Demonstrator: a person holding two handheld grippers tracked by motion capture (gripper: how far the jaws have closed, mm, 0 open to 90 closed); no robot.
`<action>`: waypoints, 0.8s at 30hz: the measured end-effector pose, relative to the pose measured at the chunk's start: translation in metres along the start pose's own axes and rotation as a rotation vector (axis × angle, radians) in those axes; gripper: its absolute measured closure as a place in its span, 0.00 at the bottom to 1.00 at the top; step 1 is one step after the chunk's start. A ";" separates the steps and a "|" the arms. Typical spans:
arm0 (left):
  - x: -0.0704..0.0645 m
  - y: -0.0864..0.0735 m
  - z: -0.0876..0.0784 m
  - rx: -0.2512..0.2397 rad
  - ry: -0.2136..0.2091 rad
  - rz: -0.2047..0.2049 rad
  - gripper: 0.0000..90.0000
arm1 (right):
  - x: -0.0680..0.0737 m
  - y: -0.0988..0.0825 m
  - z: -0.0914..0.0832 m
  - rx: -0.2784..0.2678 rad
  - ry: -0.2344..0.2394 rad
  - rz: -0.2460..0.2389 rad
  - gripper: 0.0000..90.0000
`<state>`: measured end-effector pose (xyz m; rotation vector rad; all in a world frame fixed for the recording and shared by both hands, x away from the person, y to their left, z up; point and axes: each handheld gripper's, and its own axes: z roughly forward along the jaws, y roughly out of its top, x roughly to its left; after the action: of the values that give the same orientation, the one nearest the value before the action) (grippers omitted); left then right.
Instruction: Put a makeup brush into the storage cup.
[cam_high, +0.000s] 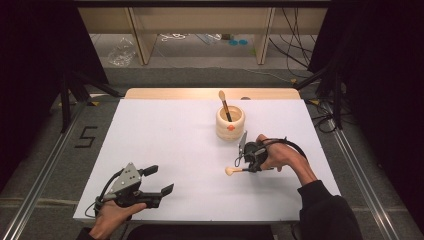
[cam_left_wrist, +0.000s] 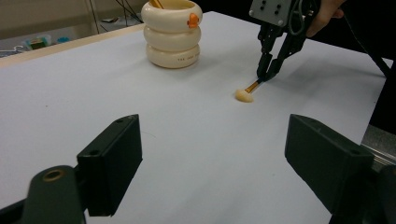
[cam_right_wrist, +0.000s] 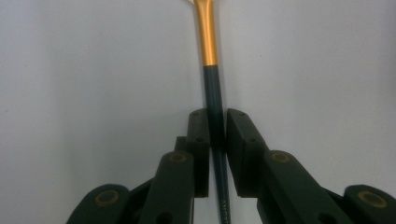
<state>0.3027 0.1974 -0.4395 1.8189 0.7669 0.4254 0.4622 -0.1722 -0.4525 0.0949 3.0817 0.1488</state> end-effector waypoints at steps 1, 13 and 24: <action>0.000 0.000 0.000 0.000 -0.001 0.002 0.21 | 0.001 0.001 0.000 0.015 0.001 0.006 0.89; 0.000 0.000 0.000 -0.002 -0.005 0.000 0.21 | 0.004 0.006 -0.001 0.063 -0.001 0.007 0.92; 0.001 0.000 0.000 -0.008 -0.012 -0.001 0.21 | 0.006 0.008 -0.001 0.068 -0.009 -0.028 0.92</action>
<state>0.3033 0.1977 -0.4398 1.8121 0.7568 0.4158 0.4568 -0.1643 -0.4514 0.0545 3.0778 0.0427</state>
